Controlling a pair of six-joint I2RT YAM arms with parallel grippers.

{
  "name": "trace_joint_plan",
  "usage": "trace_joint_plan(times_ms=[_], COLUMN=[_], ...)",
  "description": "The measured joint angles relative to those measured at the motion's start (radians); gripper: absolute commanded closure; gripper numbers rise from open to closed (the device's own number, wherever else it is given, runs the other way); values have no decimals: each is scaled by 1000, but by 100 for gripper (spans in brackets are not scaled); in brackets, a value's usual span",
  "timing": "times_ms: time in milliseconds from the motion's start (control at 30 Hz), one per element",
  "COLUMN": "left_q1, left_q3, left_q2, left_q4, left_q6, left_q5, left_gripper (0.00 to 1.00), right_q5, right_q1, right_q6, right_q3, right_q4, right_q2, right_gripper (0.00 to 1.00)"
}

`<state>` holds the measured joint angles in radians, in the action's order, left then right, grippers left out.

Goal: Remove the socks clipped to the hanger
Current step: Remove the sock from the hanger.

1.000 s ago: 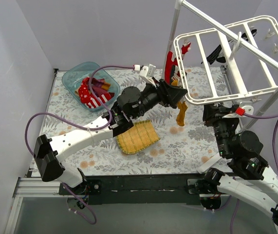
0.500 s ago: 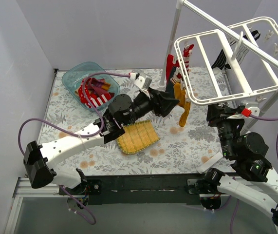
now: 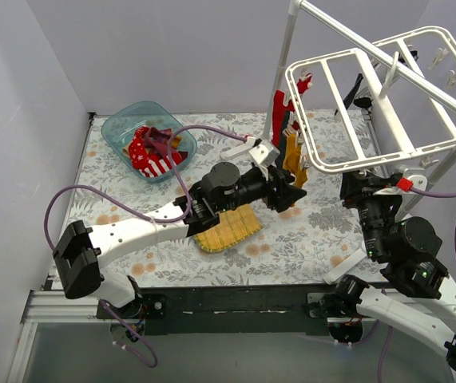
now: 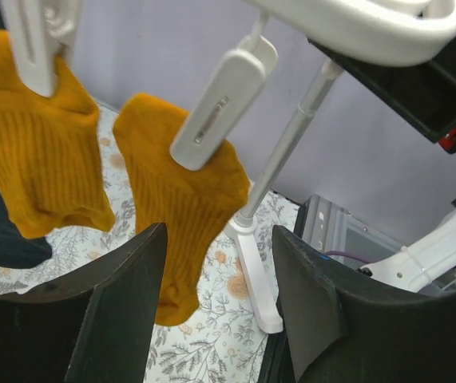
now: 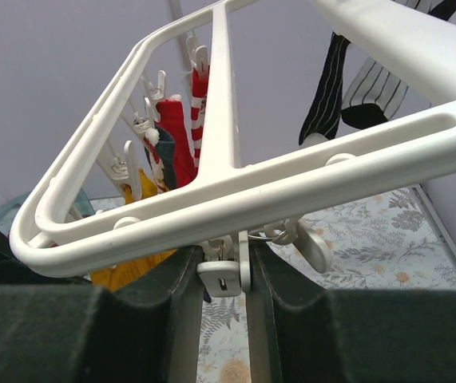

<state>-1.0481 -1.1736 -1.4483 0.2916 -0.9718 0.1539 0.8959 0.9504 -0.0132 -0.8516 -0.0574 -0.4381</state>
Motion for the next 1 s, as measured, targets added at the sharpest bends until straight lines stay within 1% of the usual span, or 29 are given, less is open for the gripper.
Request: trace_joint_plan(times_ms=[100, 267, 533, 567, 600, 667, 700, 833, 933, 1000], left_q1=[-30, -84, -153, -161, -167, -179, -186, -200, -204, -205], left_q3=[-2, -21, -87, -97, -101, -107, -109, -110, -110, -110], left_q2=[-20, -55, -125, -135, -141, -148, -151, -151, -151, -151], left_q4=[0, 5, 19, 25, 27, 31, 31, 41, 52, 56], left_q6=[8, 13, 38, 43, 47, 56, 61, 74, 77, 78], left_q5=[-17, -100, -260, -283, -298, -332, -349, -394, -415, -425], left_gripper=[44, 44, 62, 65, 71, 76, 83, 92, 98, 99], right_q5=[0, 0, 0, -1, -1, -1, -1, -5, -8, -9], right_q1=[0, 0, 0, 0, 0, 0, 0, 0, 0, 0], right_q6=[0, 1, 2, 2, 2, 10, 13, 26, 39, 48], right_q3=[-3, -3, -3, -3, -3, -3, -3, -3, -3, -3], right_q4=[-1, -3, -8, -9, -10, -14, -18, -26, -36, -46], right_q2=[0, 0, 1, 1, 1, 2, 3, 10, 16, 22], right_gripper=[77, 77, 77, 77, 77, 77, 77, 77, 73, 69])
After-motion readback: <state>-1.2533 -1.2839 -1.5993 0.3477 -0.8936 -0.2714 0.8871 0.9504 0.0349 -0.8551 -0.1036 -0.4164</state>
